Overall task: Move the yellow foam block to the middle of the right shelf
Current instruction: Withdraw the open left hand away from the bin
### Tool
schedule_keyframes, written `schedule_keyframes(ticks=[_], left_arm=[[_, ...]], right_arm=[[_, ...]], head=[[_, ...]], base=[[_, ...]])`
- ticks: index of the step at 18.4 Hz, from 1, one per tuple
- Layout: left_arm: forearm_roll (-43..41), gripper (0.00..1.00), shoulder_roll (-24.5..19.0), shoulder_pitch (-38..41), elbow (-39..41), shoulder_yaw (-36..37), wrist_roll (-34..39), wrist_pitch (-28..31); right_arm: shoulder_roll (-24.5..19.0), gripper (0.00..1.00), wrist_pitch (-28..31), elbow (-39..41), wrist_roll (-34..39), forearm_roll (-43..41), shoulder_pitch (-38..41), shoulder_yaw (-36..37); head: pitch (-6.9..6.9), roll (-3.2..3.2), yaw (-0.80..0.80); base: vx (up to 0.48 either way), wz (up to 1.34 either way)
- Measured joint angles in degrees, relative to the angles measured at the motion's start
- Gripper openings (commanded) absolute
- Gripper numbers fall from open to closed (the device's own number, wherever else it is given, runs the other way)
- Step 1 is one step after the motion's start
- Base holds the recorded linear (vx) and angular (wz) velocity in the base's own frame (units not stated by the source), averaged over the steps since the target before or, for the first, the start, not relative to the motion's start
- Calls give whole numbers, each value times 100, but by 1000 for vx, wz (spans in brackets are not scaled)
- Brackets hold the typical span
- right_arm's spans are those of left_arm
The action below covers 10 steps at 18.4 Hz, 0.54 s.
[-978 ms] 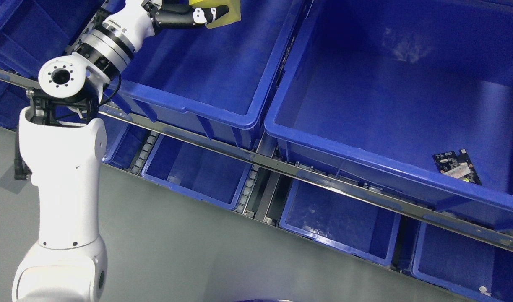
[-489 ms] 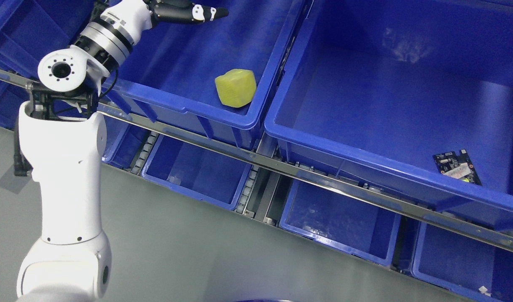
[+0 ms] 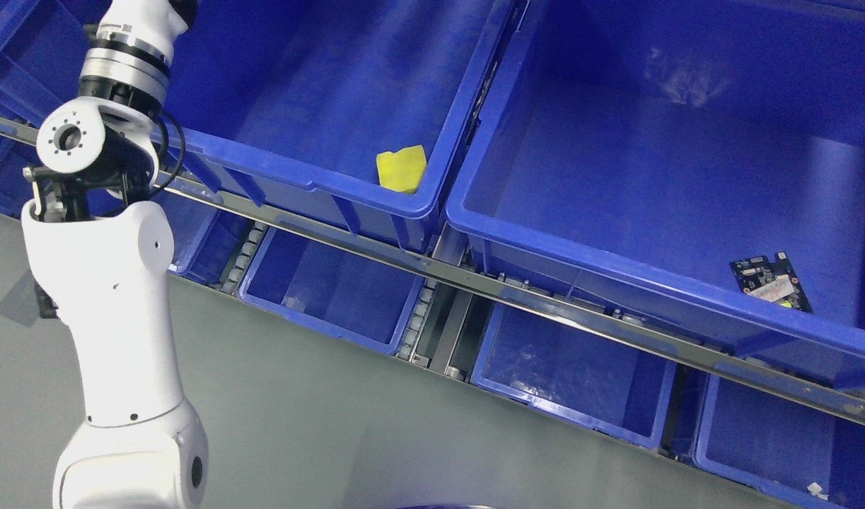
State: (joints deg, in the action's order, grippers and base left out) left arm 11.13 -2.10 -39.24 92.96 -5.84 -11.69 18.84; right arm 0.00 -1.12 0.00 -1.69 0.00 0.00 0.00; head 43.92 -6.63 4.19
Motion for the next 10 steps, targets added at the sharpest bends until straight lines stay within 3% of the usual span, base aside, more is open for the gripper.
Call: schedule_keyframes(ticks=[10], left_arm=[[372, 100, 129, 277, 5, -89, -56, 1]], right_arm=[[0, 100, 0, 0, 0, 0, 0, 0]], head=[[0, 0, 0]], base=[[0, 0]])
